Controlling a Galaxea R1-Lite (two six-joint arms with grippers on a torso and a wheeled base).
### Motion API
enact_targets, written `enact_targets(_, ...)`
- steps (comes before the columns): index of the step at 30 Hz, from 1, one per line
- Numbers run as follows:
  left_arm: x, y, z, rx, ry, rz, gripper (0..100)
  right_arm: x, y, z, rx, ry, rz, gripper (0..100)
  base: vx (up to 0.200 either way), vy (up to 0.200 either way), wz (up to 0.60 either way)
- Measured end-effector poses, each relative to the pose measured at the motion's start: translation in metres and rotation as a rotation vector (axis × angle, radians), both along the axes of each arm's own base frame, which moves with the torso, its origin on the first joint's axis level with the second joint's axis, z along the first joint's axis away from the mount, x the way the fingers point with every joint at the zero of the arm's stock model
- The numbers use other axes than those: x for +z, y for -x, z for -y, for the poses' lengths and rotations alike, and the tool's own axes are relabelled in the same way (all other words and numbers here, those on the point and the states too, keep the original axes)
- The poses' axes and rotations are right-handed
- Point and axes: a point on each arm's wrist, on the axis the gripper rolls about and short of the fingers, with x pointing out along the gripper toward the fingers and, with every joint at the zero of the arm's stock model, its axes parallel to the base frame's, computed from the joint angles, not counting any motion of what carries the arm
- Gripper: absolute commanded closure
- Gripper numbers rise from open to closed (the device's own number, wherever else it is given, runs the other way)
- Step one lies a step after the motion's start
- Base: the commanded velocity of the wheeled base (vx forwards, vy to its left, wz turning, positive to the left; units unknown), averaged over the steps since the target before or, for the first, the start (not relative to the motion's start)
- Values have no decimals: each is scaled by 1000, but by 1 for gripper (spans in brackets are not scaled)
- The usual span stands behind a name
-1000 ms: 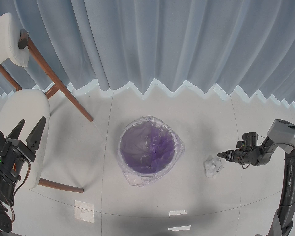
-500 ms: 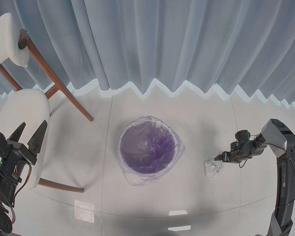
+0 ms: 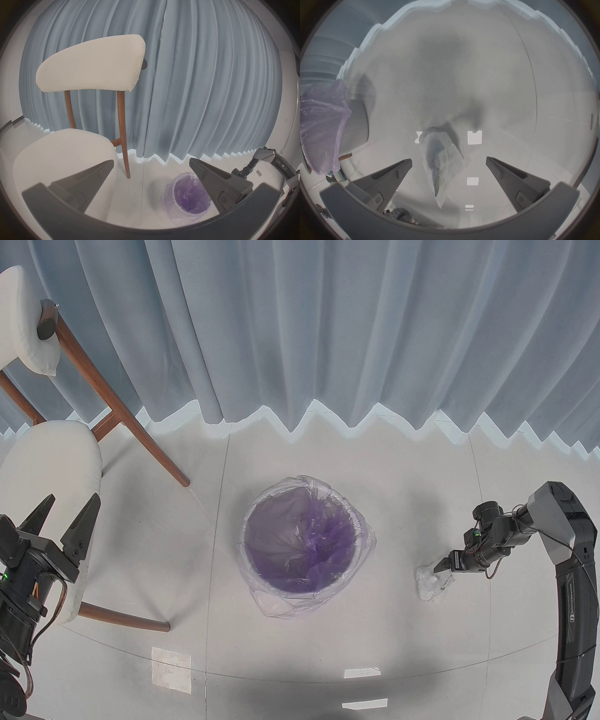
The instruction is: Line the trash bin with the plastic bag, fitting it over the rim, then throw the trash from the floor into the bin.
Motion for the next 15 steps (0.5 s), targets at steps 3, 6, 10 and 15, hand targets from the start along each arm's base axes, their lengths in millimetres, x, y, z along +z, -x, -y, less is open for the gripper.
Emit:
enact_targets(3, 0, 0, 0, 3, -8, 0, 0, 1, -1, 0, 7, 0, -41, 0, 0, 0, 0)
enact_targets(6, 0, 0, 0, 4, -12, 0, 0, 2, -4, 0, 20, 4, -63, 0, 0, 0, 0)
enact_targets(10, -1, 0, 0, 6, -16, -2, 0, 4, -7, 0, 34, 8, -86, 0, 0, 0, 0)
enact_targets(15, -2, 0, -1, 7, -17, -6, 0, 5, -15, 0, 38, 10, -92, 0, 0, 0, 0)
